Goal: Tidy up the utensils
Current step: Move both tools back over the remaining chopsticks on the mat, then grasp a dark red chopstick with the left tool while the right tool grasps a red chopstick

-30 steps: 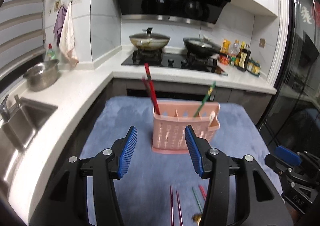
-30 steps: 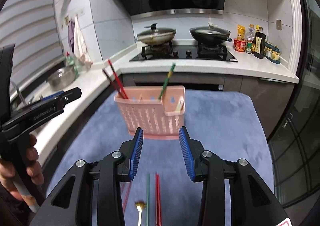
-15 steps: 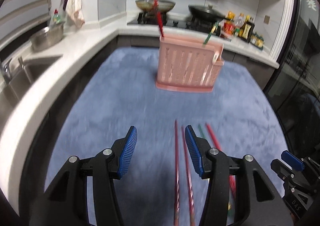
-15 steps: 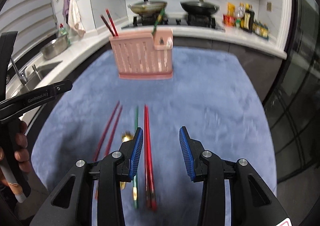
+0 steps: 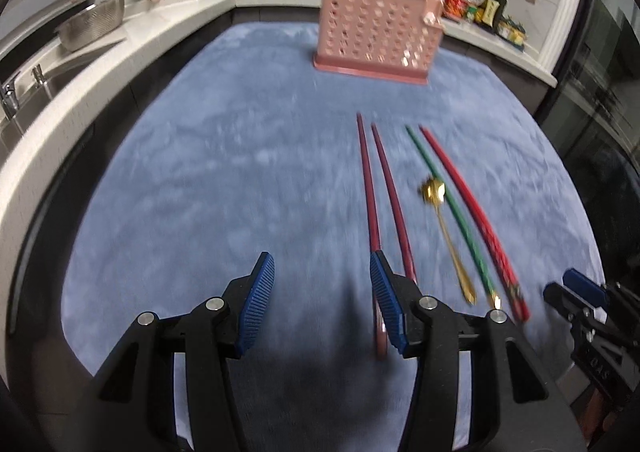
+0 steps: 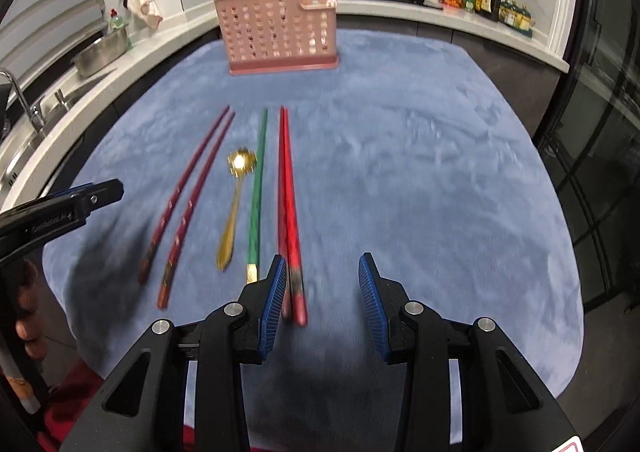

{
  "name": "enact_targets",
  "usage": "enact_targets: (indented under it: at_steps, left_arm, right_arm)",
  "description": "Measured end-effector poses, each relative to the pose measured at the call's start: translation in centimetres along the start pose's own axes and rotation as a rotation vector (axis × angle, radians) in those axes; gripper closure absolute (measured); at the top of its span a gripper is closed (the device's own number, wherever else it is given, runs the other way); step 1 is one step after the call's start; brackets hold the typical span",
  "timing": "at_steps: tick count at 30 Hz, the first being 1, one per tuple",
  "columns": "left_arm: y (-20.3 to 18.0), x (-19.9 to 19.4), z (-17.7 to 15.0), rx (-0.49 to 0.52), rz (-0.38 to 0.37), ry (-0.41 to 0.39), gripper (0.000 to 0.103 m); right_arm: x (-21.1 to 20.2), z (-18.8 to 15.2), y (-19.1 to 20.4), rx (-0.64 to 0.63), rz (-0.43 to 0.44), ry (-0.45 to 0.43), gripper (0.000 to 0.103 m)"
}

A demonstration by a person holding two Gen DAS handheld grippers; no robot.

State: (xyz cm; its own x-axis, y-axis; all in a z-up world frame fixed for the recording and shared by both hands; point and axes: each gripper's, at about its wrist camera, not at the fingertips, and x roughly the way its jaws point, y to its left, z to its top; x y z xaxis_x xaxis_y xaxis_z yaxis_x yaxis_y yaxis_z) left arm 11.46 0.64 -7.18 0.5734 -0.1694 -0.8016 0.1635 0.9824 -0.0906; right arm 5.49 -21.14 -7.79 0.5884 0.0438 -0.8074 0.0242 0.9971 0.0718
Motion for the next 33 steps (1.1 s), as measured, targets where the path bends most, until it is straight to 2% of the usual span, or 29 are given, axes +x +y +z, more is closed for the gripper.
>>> enact_targets:
  at_steps: [8,16,27,33]
  left_arm:
    - [-0.5,1.1,-2.2,0.02,-0.002,0.051,0.055]
    - [-0.8,1.5,-2.6,0.024,-0.017,0.066,0.055]
    - [-1.6,2.1,-3.0,0.048,-0.027,0.083,0.055]
    - [-1.9,2.6,-3.0,0.054,-0.019,0.083,0.056]
  right_arm:
    - [0.9,-1.1,0.1,0.008,0.014,0.032,0.068]
    - [1.8,-1.5,-0.1,0.015,0.015,0.067,0.069]
    - [2.3,-1.5,-0.7,0.032,0.008,0.07,0.069]
    - [2.6,-1.3,-0.1,0.01,0.009,0.072,0.078]
